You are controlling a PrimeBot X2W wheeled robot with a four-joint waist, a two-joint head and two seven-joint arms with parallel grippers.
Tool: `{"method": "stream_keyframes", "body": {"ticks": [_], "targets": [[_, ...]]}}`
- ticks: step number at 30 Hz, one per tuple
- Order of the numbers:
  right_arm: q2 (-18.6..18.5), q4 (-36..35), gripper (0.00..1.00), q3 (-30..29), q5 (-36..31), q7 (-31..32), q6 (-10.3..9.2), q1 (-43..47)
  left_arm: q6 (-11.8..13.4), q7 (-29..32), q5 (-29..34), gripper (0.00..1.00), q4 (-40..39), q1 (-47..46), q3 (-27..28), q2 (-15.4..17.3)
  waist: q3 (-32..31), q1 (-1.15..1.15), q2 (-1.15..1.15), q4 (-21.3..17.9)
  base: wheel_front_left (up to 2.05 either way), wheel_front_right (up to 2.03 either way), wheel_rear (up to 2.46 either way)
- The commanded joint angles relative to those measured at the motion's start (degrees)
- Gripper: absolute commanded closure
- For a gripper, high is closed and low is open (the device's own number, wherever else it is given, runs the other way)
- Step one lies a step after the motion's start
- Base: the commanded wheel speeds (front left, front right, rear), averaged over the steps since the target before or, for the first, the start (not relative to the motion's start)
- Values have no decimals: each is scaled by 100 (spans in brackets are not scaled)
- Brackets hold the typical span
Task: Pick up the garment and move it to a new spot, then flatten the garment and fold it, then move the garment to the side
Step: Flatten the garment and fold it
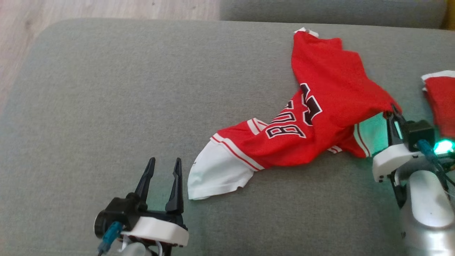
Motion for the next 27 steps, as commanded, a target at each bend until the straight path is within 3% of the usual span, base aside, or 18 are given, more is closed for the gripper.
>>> {"method": "stream_keyframes", "body": {"ticks": [1, 6, 15, 19, 20, 21, 22, 27], "targets": [[44, -321, 100, 97, -72, -77, 42, 70, 20, -74, 0, 0, -141, -118, 230, 49, -65, 0, 0, -97, 0, 0, 0], [188, -1344, 100, 159, -55, 263, 42, 741, 31, -79, -16, 0, -134, -61, 237, 55, -167, 0, 0, -312, 0, 0, 0], [274, -3950, 100, 61, 288, 1441, 42, 2280, 54, -86, -30, 0, -191, -4, 248, 78, -170, 0, 0, -514, 0, 0, 0], [285, -4239, 100, 29, 528, 1773, 42, 2757, 47, -88, -29, 0, -206, -26, 243, 75, -102, 0, 0, -533, 0, 0, 0], [286, -4196, 81, 1, 593, 1804, 42, 2819, 44, -89, -28, 0, -204, -37, 243, 74, -88, 0, 0, -535, 0, 0, 0], [288, -4138, 20, -11, 640, 1839, 42, 2872, 38, -90, -28, 0, -199, -48, 242, 72, -79, 0, 0, -532, 0, 0, 0], [288, -4095, 0, -28, 708, 1845, 42, 2903, 31, -90, -28, 0, -195, -58, 239, 70, -70, 0, 0, -527, 0, 0, 0], [290, -4137, 0, -28, 1073, 1890, 42, 2967, 18, -93, -30, 0, -171, -81, 248, 72, -47, 0, 0, -520, 0, 0, 0]]}}
